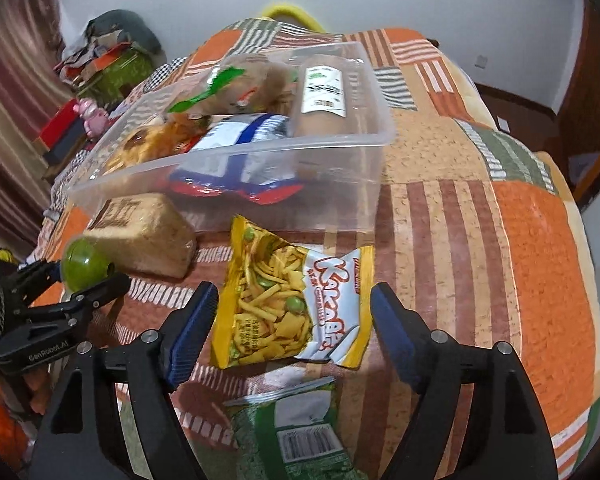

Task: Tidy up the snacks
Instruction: 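Grasp the green cup jelly with the left gripper while the right grasps the yellow chip bag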

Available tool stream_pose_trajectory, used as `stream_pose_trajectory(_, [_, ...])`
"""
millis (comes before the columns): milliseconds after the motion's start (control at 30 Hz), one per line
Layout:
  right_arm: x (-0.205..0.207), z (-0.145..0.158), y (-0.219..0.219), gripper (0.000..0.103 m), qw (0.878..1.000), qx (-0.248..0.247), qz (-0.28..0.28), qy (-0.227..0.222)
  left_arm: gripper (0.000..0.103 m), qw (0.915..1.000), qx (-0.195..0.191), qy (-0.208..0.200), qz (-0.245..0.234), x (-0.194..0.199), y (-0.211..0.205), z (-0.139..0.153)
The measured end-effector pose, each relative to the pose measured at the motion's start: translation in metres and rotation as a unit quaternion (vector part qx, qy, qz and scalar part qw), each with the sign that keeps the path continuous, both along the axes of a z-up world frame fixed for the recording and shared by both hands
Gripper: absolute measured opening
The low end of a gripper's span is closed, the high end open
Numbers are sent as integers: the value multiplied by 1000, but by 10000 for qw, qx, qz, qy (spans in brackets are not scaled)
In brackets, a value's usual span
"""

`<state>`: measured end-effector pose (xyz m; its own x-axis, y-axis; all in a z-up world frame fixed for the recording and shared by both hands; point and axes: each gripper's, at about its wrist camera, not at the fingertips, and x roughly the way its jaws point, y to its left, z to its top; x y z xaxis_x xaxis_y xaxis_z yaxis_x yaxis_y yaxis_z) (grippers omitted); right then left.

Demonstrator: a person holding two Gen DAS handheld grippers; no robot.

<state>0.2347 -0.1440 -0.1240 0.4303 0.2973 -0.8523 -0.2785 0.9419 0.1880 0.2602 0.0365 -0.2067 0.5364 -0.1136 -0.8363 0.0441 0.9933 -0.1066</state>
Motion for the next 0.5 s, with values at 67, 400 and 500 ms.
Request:
stream_pose_trajectory(67, [1,-2,-2,75,10000,50,-48,72,63,10000,60,-44,21,1,0,0])
stream_pose_trajectory(400, [-6,-2,4,52,9998,88,117,105,51,9997,180,-164,58,-10,1,1])
stream_pose_trajectory(500, [-5,-2,2,49,9998,117,140,77,42,9990,335,-284,34,-17,-3,7])
